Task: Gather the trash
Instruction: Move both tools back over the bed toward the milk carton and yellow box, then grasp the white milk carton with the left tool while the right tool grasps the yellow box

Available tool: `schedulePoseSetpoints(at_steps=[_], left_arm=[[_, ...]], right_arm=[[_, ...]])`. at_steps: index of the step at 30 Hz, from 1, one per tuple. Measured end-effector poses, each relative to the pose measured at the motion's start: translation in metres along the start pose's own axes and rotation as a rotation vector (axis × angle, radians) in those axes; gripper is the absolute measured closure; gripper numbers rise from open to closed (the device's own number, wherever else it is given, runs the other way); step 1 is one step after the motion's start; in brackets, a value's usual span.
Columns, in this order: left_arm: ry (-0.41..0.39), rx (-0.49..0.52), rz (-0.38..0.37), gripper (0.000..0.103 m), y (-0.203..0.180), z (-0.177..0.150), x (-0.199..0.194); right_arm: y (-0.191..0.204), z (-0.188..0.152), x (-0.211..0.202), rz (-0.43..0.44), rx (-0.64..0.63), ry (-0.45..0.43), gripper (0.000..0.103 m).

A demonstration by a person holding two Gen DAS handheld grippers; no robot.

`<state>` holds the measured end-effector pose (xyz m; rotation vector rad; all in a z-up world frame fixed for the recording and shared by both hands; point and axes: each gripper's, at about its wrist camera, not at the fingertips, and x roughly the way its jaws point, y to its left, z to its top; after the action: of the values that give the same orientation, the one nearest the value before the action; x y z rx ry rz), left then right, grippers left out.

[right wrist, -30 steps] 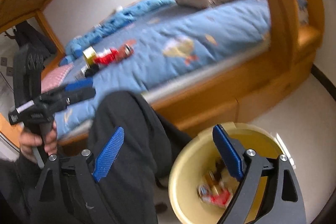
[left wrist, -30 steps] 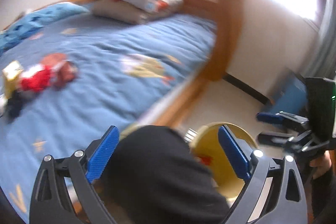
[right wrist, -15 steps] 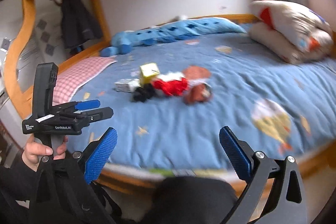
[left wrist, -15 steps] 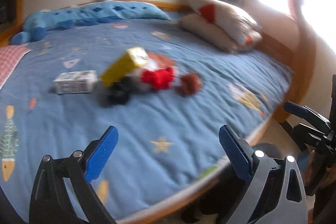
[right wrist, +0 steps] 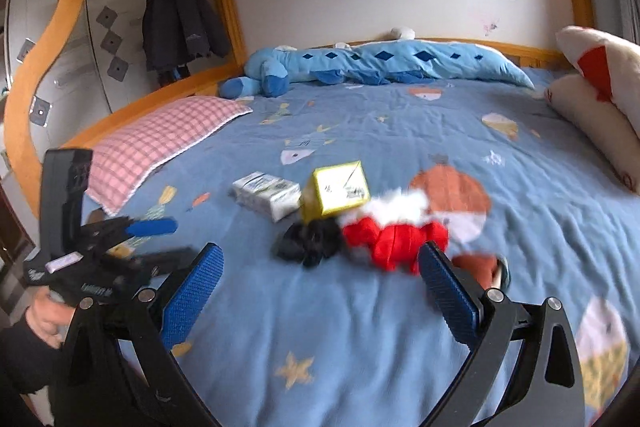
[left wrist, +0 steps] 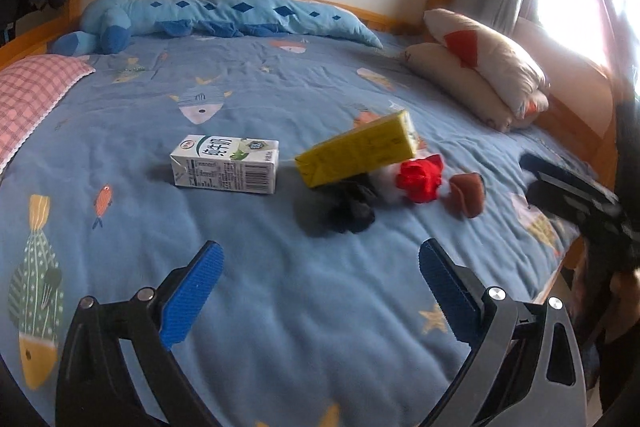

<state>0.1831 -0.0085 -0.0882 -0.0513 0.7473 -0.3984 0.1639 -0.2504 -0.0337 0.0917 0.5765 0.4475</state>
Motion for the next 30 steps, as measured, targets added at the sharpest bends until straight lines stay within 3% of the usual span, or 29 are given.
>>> schedulePoseSetpoints(at_steps=[13,16,19,21,27,30], left_arm=[[0.06,-0.005,-0.022,0.005,0.029,0.02,0.042],[0.065,0.004,-0.016,0.005,0.033,0.023,0.046],[0.069,0.007,-0.025,0.005,0.037,0.028,0.049],[0.066,0.02,-0.026,0.005,0.04,0.03,0.051],[0.06,0.033,-0.001,0.005,0.048,0.038,0.057],[0.077,-0.049,0.016,0.005,0.06,0.041,0.063]], right_arm=[[-0.016,0.04,0.108,0.1,0.016,0.16,0.01],[-0.015,0.044,0.121,0.131,0.008,0.166,0.021],[-0.011,0.045,0.133,0.162,-0.004,0.217,0.048],[-0.008,0.042,0.137,0.157,-0.023,0.237,0.052],[0.007,0.04,0.122,0.136,-0.063,0.173,0.053],[0.015,0.048,0.109,0.12,-0.073,0.096,0.053]])
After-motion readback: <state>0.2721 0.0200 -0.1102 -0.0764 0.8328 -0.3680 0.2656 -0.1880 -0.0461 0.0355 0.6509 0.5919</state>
